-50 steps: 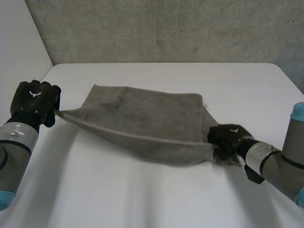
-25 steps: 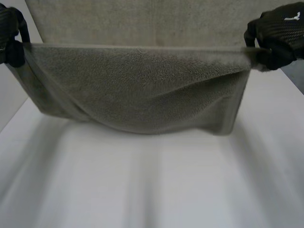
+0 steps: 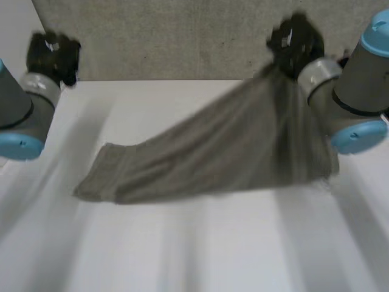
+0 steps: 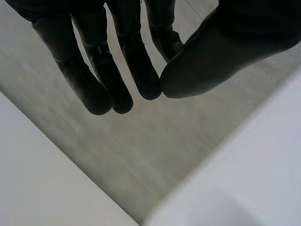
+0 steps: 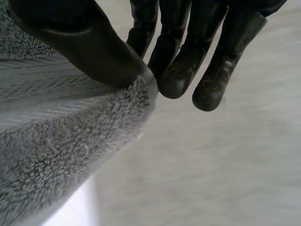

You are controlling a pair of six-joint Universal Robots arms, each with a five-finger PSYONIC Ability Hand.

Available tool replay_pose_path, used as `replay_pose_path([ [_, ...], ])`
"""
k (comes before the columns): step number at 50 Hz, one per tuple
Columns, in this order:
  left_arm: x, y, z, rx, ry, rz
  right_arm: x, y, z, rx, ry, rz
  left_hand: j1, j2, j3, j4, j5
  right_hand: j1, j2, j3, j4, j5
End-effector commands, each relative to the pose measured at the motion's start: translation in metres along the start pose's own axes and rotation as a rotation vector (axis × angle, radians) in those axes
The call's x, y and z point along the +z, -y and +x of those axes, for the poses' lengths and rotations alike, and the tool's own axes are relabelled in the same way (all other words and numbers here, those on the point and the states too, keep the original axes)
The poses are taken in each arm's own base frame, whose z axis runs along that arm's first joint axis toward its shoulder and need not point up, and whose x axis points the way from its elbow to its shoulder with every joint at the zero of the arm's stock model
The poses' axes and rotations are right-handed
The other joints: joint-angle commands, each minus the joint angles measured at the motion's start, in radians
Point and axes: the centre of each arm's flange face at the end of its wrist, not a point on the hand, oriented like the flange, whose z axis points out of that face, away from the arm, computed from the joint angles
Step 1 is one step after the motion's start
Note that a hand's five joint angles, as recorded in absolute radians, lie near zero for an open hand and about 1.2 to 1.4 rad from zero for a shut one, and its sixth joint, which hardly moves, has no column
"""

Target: Fold the towel.

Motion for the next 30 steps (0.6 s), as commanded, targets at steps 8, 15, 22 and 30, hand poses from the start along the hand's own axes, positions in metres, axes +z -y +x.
replay_pose_path([
  [8,-0.009,0.043,-0.016,-0.101,0.110,0.218,-0.015,0.011,0.014,0.134,-0.163,0.106,-0.126,-0.128,-0.155,-0.132,-0.323,0.049,0.063,0.054,0.050,0.028],
  [15,-0.032,-0.020,0.027,-0.114,-0.052,0.003,-0.036,-0.010,-0.029,0.154,-0.024,0.022,-0.789,-0.792,-0.819,-0.795,-0.986,0.049,0.063,0.054,0.050,0.028],
  [22,-0.051,-0.063,0.051,-0.125,-0.144,-0.179,-0.049,-0.019,-0.038,0.161,0.013,-0.027,-1.038,-1.041,-1.068,-1.044,-1.235,0.049,0.063,0.054,0.050,0.028],
  [30,-0.048,-0.076,0.062,-0.129,-0.170,-0.215,-0.075,-0.016,-0.039,0.174,0.050,-0.045,-1.074,-1.076,-1.103,-1.079,-1.271,0.049,0.063,0.054,0.050,0.028],
])
